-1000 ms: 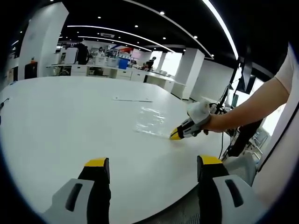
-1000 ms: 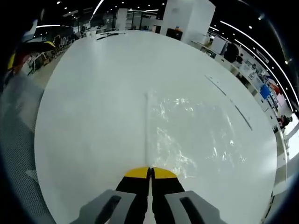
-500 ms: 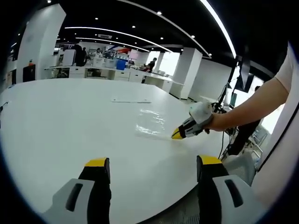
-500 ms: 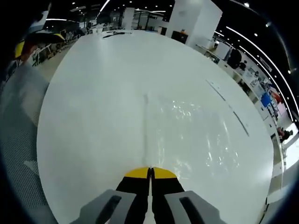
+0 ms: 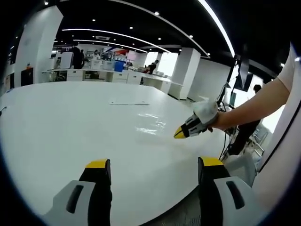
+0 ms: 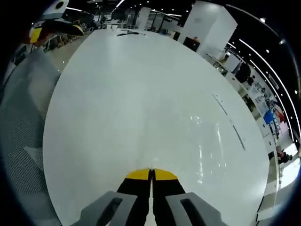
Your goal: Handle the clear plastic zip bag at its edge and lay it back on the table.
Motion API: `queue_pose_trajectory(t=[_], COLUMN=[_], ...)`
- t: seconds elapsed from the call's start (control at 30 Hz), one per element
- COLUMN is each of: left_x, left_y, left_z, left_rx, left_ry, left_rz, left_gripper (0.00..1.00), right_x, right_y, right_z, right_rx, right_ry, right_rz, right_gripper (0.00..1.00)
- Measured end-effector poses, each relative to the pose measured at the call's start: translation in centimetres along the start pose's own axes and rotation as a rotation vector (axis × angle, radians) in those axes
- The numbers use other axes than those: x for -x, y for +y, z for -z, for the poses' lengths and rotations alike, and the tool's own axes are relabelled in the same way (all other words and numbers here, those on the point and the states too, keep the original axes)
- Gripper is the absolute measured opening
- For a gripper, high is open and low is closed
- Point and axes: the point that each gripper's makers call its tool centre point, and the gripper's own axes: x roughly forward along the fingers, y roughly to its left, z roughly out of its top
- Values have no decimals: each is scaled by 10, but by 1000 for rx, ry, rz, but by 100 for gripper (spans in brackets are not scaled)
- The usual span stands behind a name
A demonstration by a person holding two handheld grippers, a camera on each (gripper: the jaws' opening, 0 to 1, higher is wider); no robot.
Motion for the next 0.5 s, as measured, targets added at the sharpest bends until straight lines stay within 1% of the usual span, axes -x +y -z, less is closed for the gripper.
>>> queue_pose_trajectory(t=[0.2, 0.3, 0.5], left_x=[1, 2, 1], left_y=[-2, -4, -9], left_z=[-1, -2, -5], left_rx=[-15, -24, -43], left_ry=[2, 5, 11], left_rz=[6, 10, 22], left_gripper=[74, 73, 73], right_x=[13, 22, 37], right_y=[0, 2, 3], right_z=[-7, -12, -19], right_rx=[60, 113, 169], right_ry=[-14, -23, -35], right_rz=[5, 9, 20], right_gripper=[0, 0, 0])
